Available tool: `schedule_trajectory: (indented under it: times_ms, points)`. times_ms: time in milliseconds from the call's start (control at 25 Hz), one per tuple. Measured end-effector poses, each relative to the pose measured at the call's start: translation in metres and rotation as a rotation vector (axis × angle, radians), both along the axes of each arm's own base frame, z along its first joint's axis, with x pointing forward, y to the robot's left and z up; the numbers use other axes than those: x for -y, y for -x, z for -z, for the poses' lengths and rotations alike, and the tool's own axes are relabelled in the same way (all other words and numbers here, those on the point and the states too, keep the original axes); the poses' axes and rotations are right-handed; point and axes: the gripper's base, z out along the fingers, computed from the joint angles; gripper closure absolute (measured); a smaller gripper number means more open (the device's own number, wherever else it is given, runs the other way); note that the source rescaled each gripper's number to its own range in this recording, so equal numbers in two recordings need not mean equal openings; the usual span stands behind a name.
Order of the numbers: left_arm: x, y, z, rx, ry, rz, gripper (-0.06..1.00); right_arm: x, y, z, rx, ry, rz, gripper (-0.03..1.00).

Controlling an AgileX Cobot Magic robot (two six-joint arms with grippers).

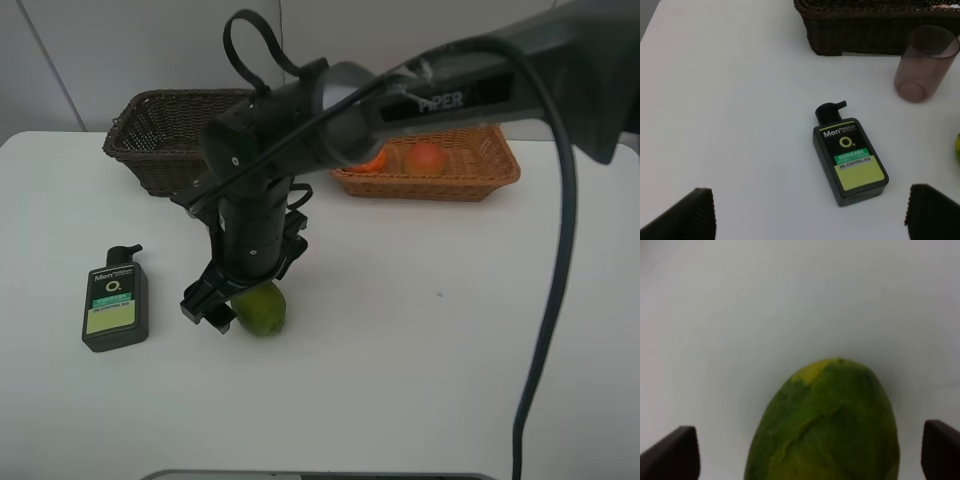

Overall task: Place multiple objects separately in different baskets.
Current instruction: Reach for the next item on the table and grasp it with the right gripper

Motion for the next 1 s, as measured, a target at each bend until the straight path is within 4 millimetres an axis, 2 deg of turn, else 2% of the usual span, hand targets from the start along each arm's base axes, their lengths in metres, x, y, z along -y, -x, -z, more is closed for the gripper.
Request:
schedule_trajectory:
  times_ms: [240, 600, 680, 840, 1000]
  points:
    - [0.0, 0.0, 0.0, 0.0, 0.0, 0.0, -0.03, -0.0017, -0.0003, 0.0111, -0.013, -0.001, 0.019, 0.0]
    - [0.0, 0.0, 0.0, 0.0, 0.0, 0.0, -0.03, -0.0023, -0.0005, 0.0111, -0.01, -0.008, 0.021, 0.01]
    - [0.0, 0.0, 0.0, 0.0, 0.0, 0.0, -0.03, -0.0022, -0.0005, 0.0111, -0.011, -0.007, 0.021, 0.1]
    - [0.0, 0.0, 0.0, 0.0, 0.0, 0.0, -0.03, -0.0015, -0.0002, 0.0112, -0.014, 0.002, 0.02, 0.49]
    - [0.0, 0.0, 0.0, 0.0, 0.0, 0.0, -0.03, -0.0008, 0.0002, 0.0113, -0.018, 0.009, 0.02, 0.48]
